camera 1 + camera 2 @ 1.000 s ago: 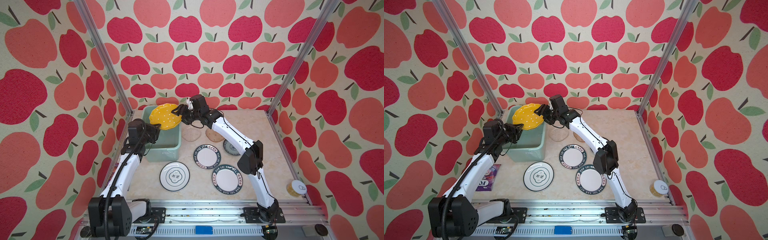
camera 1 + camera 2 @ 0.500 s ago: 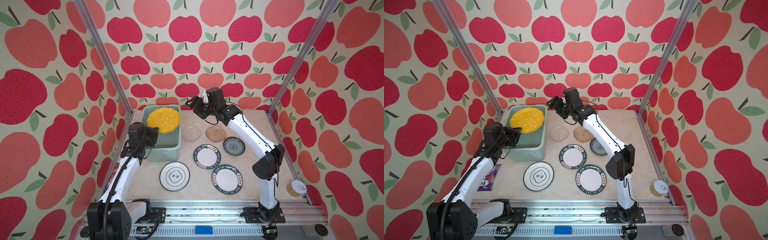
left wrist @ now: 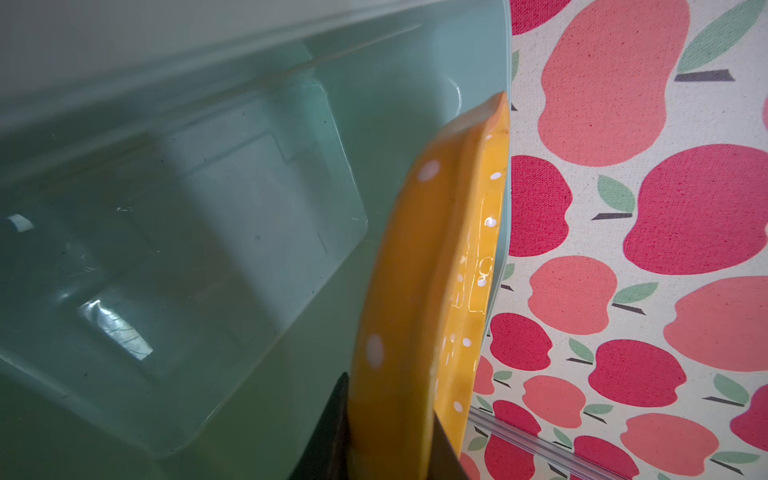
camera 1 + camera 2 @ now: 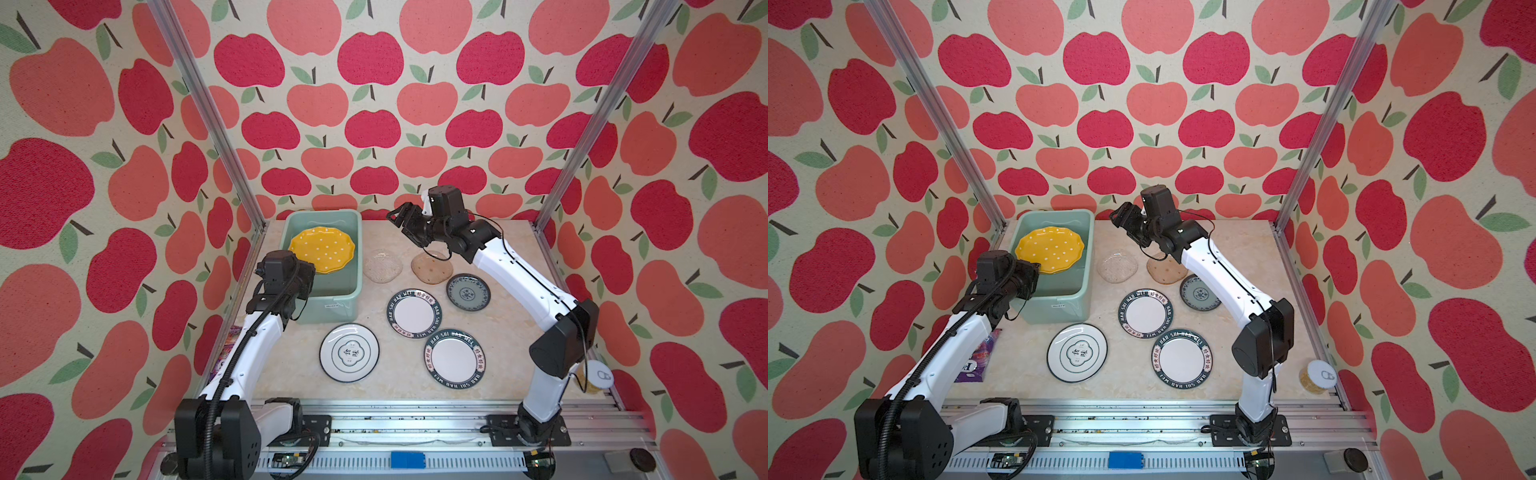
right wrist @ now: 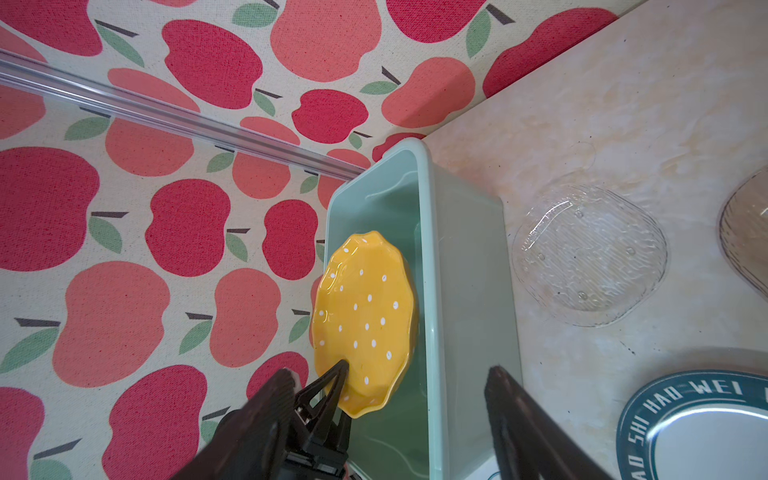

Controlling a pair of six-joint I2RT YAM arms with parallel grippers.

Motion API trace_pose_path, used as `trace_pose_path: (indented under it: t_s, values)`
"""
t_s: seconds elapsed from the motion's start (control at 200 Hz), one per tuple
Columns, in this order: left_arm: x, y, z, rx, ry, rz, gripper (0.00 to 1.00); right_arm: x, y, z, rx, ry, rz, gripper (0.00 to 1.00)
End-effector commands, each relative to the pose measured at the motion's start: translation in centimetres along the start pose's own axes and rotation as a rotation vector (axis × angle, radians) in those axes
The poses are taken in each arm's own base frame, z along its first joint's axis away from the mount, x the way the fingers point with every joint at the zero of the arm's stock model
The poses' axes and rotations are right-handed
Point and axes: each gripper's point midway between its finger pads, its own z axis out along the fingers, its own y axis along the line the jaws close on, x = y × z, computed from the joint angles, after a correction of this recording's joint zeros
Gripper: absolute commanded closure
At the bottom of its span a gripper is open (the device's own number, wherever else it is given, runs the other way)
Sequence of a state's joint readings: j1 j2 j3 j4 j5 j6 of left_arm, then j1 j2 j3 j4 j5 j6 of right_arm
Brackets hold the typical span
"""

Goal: Place the plates into the plastic bin on the countertop
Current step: 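Release the plate from the right gripper and lower it into the bin with the left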

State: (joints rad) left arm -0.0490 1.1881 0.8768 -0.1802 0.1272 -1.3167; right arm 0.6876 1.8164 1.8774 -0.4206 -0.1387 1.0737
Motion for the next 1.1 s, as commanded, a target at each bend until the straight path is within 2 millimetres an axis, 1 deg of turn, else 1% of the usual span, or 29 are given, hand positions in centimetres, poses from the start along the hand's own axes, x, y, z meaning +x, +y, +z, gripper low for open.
trace_pose_path:
  t_s: [0.0, 0.155, 0.36, 0.58, 0.71, 1.096]
  values:
    - [-1.4, -5.7, -0.7, 0.142, -0.06, 0.028, 1.0, -1.6, 1.0, -2.1, -0.04, -0.063, -0.021, 0.24]
    - [-1.3, -5.6, 0.4, 0.07, -0.061, 0.033, 1.0, -2.0, 0.3, -2.8, -0.04, -0.082, -0.006, 0.25]
    - [-1.3, -4.2, 1.3, -0.033, -0.095, -0.014, 1.0, -2.4, -0.3, -3.2, -0.044, -0.094, 0.007, 0.25]
    - [-1.0, -4.1, 3.2, -0.045, -0.092, -0.069, 1.0, -2.5, -0.8, -3.4, -0.044, -0.098, 0.015, 0.26]
    - [-1.3, -3.9, 4.0, -0.058, -0.107, -0.08, 1.0, -2.6, -0.8, -3.5, -0.044, -0.097, 0.017, 0.26]
    - [-0.9, -0.3, 6.4, -0.143, -0.11, -0.127, 1.0, -2.8, -1.1, -4.2, -0.032, -0.105, 0.013, 0.27]
